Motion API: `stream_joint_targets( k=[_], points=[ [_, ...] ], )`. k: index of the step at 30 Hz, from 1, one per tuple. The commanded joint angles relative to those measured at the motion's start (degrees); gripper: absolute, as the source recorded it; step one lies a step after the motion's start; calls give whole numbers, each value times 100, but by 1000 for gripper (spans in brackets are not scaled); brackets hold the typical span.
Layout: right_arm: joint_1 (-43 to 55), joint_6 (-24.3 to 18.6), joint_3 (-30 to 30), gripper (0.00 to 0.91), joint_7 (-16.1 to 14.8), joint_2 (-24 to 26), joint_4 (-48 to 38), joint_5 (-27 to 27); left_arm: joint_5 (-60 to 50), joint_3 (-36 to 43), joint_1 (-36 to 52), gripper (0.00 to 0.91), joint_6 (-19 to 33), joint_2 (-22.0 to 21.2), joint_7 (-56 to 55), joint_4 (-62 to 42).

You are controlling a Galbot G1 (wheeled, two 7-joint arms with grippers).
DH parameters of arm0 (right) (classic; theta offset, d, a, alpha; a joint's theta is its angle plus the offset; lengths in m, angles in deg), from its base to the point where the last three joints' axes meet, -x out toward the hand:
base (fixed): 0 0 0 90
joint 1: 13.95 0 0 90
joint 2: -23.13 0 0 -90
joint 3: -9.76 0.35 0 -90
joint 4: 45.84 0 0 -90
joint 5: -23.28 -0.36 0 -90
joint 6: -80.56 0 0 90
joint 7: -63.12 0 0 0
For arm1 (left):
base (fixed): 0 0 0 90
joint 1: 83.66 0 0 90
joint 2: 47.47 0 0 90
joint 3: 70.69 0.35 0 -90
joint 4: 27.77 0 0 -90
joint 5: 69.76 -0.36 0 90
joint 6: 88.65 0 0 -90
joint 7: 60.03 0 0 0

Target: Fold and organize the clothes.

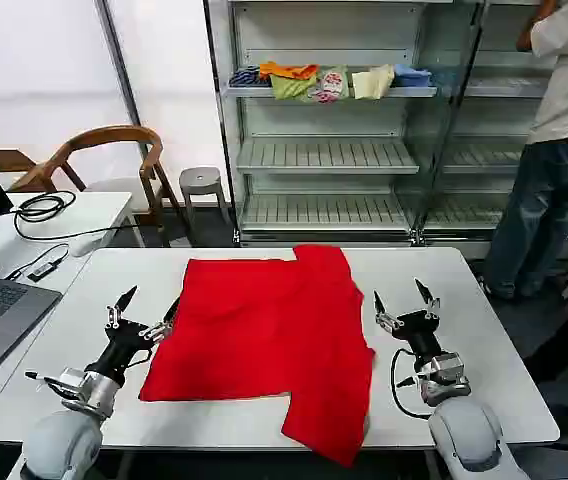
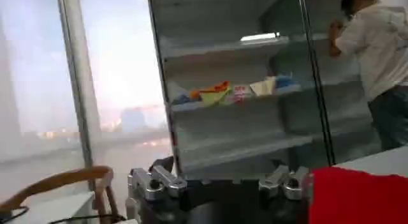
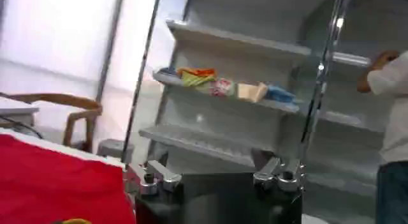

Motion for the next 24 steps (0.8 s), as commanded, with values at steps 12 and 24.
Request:
stream_joint_targets(
  k=[12, 24],
  points=[
    [-1587, 243, -247, 907, -16, 610, 762, -392, 824, -482, -1685, 907, -2271, 29, -700, 1430],
    [-2118, 560, -292, 907, 293, 797, 1041, -345, 1023, -466, -1783, 907, -2869, -22, -719, 1535]
  ],
)
